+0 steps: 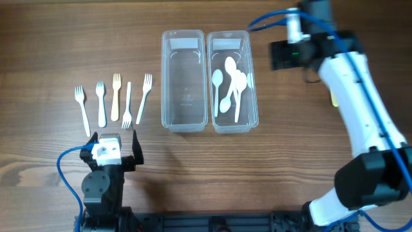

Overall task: Pack container
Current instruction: 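Release the white spoon into the right container, then grasp the yellow spoon with the right gripper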

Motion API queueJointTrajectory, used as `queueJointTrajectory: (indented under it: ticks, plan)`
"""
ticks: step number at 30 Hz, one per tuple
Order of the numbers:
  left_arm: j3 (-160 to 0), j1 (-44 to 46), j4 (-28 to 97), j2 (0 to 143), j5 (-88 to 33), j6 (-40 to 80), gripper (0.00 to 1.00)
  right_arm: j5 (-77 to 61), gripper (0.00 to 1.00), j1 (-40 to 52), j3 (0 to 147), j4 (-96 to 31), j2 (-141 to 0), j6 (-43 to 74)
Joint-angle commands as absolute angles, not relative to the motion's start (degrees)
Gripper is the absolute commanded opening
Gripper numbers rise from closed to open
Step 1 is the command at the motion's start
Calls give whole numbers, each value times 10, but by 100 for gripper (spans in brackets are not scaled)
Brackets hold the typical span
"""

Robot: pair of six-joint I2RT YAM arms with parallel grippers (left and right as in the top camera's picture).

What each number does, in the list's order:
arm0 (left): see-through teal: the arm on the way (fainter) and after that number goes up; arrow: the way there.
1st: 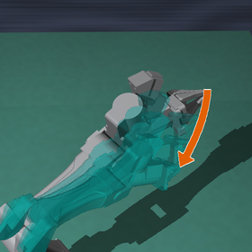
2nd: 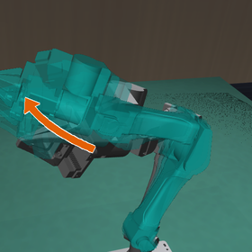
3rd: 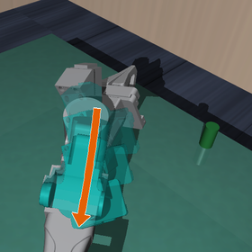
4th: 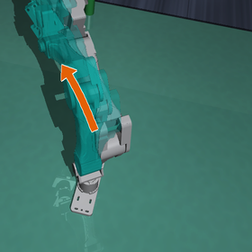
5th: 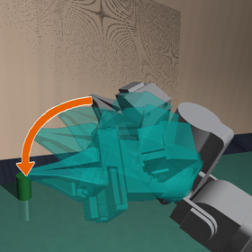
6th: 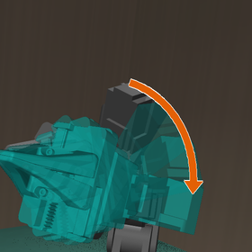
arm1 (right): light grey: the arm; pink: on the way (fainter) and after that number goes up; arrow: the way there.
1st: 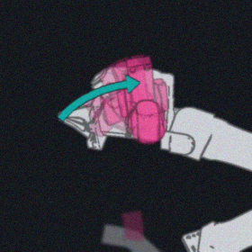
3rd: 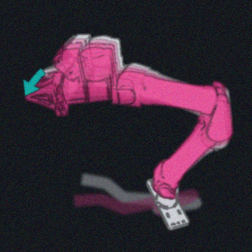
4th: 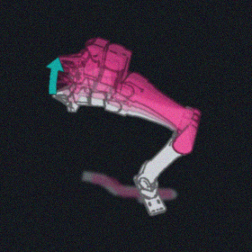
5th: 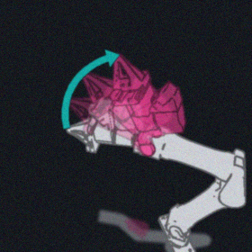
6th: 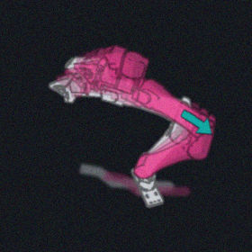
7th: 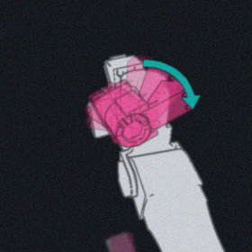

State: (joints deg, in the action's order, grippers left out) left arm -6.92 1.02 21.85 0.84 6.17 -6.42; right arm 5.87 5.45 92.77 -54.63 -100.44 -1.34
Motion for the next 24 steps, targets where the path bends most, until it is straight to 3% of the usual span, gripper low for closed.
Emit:
queueJointTrajectory:
  ticks: [1, 6, 11, 24]
  plan:
    - [-66, 12, 218, 5, 61, -71, 100, 86, 99, -18, 919, -551, -1001, -51]
    - [-66, 12, 218, 5, 61, -71, 100, 86, 99, -91, 897, -517, -1005, -67]
    - [-66, 12, 218, 5, 61, -71, 100, 55, 93, -146, 874, -486, -1037, -91]
    - [-66, 12, 218, 5, 61, -71, 100, 8, 91, -169, 865, -454, -1187, -121]
